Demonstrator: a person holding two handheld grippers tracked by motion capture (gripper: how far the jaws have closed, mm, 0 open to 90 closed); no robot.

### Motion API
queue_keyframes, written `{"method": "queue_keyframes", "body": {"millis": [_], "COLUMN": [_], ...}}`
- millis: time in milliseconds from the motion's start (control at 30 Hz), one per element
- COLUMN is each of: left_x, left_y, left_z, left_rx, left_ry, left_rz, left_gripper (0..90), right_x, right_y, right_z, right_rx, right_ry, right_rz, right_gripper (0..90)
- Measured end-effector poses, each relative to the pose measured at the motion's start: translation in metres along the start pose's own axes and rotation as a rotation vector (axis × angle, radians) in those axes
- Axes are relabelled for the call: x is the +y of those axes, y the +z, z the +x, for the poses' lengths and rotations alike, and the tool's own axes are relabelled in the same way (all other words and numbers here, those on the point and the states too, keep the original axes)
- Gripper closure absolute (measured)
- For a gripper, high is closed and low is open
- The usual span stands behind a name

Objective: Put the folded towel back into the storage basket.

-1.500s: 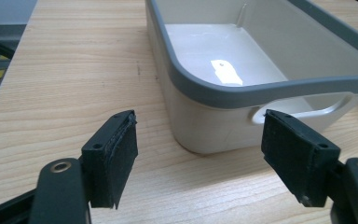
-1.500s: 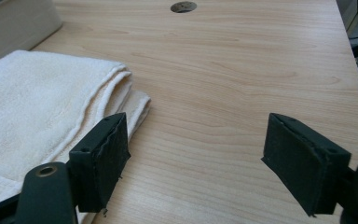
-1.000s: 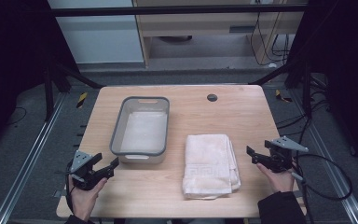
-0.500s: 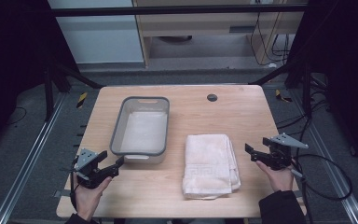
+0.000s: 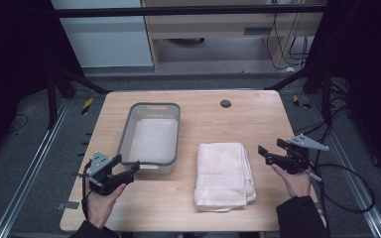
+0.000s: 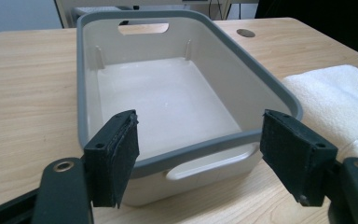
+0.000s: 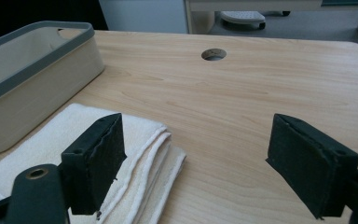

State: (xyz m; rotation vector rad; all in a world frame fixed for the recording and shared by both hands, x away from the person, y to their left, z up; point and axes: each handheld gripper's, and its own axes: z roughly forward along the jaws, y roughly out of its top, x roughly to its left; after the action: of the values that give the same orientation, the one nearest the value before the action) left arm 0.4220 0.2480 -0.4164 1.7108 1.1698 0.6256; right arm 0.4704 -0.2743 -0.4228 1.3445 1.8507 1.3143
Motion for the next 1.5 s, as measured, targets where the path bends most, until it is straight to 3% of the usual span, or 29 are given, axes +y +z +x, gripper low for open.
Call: {"method": "queue_keyframes", "body": {"millis": [567, 900, 1167, 1500], "left_x": [0.016, 0.020, 0.017, 0.007], "left_y": [0.017, 0.029, 0.043, 0.055], "left_z": [-0.034, -0.057, -0.077, -0.100], "left_rx": [-0.061, -0.103, -0.140, -0.172], "left_ry": [0.028, 0.045, 0.058, 0.106], "left_rz": [-0.003, 0.011, 0.040, 0.084], "left_gripper": [29.0, 30.7, 31.7, 33.3], "right_x": [0.017, 0.023, 0.021, 0.012], "right_y": [0.009, 0.019, 0.026, 0.040], "right_z": [0.006, 0.011, 0.015, 0.021], "right_rx": [0.015, 0.056, 0.067, 0.076], "right_ry": [-0.016, -0.022, -0.037, -0.054], "right_rz": [0.004, 0.020, 0.042, 0.093], "right_gripper": [20.2, 25.4, 26.5, 27.8]}}
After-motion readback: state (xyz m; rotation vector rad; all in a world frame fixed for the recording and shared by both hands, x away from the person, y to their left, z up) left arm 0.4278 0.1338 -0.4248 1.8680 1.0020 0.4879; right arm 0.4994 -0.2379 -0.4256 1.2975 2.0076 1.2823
